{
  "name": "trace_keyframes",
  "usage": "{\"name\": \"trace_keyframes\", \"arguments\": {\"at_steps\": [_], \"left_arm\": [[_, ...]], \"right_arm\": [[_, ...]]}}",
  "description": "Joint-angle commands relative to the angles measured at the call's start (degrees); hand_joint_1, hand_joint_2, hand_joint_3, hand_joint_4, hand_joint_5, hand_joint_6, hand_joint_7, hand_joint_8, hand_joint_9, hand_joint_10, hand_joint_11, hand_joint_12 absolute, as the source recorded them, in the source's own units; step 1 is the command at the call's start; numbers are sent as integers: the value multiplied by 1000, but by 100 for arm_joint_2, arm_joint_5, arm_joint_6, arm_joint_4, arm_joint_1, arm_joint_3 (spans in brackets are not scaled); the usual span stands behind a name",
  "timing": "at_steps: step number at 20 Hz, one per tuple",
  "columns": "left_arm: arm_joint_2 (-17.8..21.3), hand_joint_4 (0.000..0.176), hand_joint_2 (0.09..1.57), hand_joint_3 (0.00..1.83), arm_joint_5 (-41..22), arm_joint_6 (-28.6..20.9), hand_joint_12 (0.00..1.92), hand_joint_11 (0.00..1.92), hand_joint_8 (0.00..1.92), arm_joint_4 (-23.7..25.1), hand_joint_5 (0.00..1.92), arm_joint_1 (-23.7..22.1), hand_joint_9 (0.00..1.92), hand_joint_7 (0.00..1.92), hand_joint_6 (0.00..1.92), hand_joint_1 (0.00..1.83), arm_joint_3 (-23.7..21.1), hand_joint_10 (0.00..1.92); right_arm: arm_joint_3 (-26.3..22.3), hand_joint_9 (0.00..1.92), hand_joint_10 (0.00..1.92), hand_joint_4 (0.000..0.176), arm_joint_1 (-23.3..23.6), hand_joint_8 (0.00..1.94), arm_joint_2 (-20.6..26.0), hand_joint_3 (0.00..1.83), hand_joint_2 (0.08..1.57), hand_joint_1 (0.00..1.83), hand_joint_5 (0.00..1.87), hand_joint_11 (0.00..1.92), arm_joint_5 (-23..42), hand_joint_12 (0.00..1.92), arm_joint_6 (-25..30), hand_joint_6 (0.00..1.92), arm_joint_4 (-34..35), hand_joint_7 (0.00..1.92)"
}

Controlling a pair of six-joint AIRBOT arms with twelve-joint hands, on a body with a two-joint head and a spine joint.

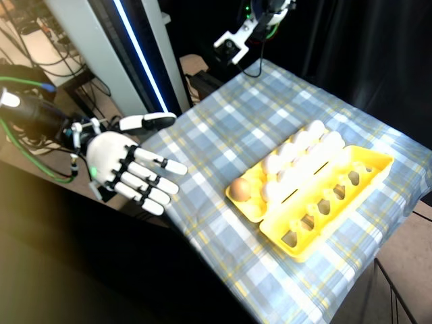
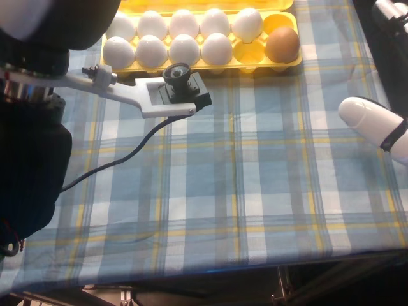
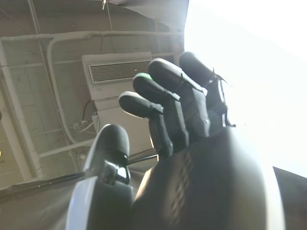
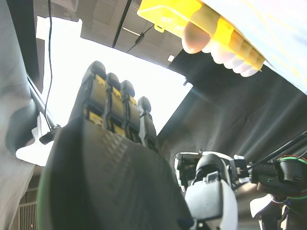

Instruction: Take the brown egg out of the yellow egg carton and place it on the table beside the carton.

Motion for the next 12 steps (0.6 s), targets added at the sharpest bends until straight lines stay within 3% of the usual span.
{"name": "trace_keyframes", "arguments": {"at_steps": [1,5,7,10,12], "left_arm": [[-56,0,1401,12,-478,-64,1839,258,1921,202,880,-148,626,906,1907,589,-46,1884],[-56,0,1404,0,-478,-64,1811,252,1921,202,890,-148,620,903,1911,601,-46,1887],[-48,0,1396,0,-478,-64,1804,262,1921,205,884,-148,629,918,1913,635,-46,1879],[-45,0,1423,6,-478,-64,1821,230,1921,207,863,-147,579,866,1895,545,-46,1890],[-35,0,1439,3,-478,-64,1818,240,1921,208,859,-146,594,871,1892,511,-46,1882]], "right_arm": [[28,0,0,90,68,7,-6,15,977,53,0,15,696,98,42,0,-203,71],[92,0,0,87,80,9,44,12,994,47,0,7,693,84,120,0,-298,87],[189,0,0,97,254,11,160,6,989,28,10,4,498,76,157,3,-497,104],[452,65,11,112,684,13,247,0,973,33,79,34,13,59,158,9,-821,192],[619,119,12,99,975,10,280,2,996,67,106,55,-260,51,162,6,-993,252]]}}
